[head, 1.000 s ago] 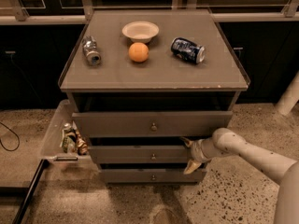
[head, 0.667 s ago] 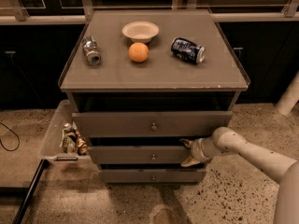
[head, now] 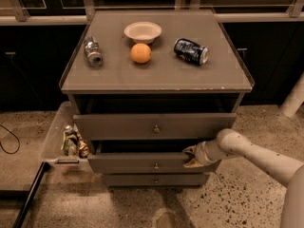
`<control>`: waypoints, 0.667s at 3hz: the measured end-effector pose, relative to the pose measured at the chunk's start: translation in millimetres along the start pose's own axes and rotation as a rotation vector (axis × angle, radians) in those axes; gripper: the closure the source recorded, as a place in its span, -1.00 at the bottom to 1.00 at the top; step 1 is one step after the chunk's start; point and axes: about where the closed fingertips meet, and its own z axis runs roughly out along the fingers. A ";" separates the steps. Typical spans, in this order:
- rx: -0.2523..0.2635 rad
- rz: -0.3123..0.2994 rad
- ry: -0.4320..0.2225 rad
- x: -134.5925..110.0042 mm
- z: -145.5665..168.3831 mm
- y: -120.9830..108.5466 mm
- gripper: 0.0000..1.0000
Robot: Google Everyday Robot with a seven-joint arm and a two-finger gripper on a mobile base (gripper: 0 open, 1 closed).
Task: Open middle drawer
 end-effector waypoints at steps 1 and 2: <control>0.000 0.000 0.000 0.0 0.0 0.0 0.70; 0.000 0.000 0.000 0.0 0.1 0.0 0.23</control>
Offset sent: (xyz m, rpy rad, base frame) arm 0.0000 0.0000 0.0000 0.0000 0.0000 0.0000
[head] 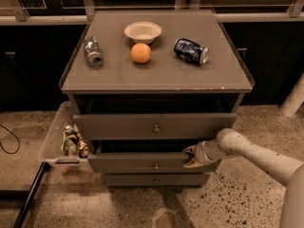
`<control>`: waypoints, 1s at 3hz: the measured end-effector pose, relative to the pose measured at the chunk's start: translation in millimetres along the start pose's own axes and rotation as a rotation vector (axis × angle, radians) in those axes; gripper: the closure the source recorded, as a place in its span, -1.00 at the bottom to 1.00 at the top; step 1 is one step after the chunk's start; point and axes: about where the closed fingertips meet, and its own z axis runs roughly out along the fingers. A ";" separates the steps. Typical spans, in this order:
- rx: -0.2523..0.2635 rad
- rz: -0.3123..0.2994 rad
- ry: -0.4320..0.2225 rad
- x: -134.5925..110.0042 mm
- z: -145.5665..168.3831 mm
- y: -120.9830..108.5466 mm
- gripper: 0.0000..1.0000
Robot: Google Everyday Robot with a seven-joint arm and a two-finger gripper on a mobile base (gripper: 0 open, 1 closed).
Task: Open middle drawer
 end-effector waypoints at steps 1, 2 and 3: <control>-0.017 0.008 -0.041 0.4 2.9 0.9 -0.23; -0.027 0.019 -0.066 1.0 3.0 7.9 -0.36; -0.031 0.030 -0.088 1.3 3.3 25.4 0.10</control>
Offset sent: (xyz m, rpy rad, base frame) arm -0.0398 -0.0169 -0.0250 0.1257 0.0849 0.0087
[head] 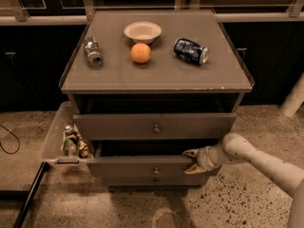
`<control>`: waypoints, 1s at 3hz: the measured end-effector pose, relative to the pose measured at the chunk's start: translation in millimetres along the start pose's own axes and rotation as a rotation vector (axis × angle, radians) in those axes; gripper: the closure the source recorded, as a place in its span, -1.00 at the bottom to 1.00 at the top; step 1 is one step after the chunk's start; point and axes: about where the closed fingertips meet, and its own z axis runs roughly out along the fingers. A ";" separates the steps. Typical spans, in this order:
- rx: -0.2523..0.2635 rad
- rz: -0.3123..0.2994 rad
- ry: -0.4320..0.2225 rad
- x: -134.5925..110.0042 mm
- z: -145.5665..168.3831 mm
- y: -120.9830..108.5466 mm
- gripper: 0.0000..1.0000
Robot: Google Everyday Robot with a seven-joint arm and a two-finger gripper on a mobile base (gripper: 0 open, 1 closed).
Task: Open middle drawer
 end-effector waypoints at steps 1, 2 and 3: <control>0.000 0.000 0.000 -2.4 -3.3 -1.2 0.54; 0.002 0.003 -0.001 -3.1 -5.7 6.3 0.98; 0.002 0.003 -0.002 -4.0 -5.4 6.4 -1.00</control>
Offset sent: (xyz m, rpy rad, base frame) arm -0.0946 -0.0270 0.0002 0.0246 -0.0057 -0.0427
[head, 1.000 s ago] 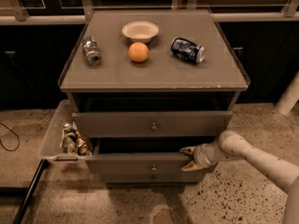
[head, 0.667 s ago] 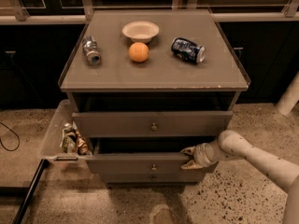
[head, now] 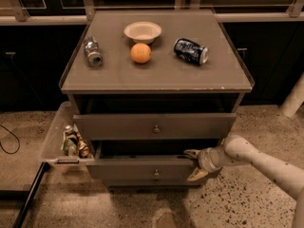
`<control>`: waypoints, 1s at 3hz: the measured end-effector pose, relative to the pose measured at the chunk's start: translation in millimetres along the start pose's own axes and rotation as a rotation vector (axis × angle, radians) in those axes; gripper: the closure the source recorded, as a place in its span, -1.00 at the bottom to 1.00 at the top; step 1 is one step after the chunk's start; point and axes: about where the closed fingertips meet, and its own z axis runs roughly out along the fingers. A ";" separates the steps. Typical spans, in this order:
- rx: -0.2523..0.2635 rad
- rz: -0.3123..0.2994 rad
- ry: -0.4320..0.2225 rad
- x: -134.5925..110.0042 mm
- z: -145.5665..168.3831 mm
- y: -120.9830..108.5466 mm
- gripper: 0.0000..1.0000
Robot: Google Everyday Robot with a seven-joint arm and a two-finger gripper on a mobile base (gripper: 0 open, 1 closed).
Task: Open middle drawer
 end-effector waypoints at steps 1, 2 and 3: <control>0.000 0.006 -0.013 -0.8 1.2 1.2 -1.00; -0.004 -0.021 -0.048 -6.2 0.0 14.7 -0.64; -0.006 -0.060 -0.068 -15.1 -8.9 31.9 -0.15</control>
Offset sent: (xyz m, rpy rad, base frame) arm -0.0370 0.0048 0.0037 0.0820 -0.0342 0.0784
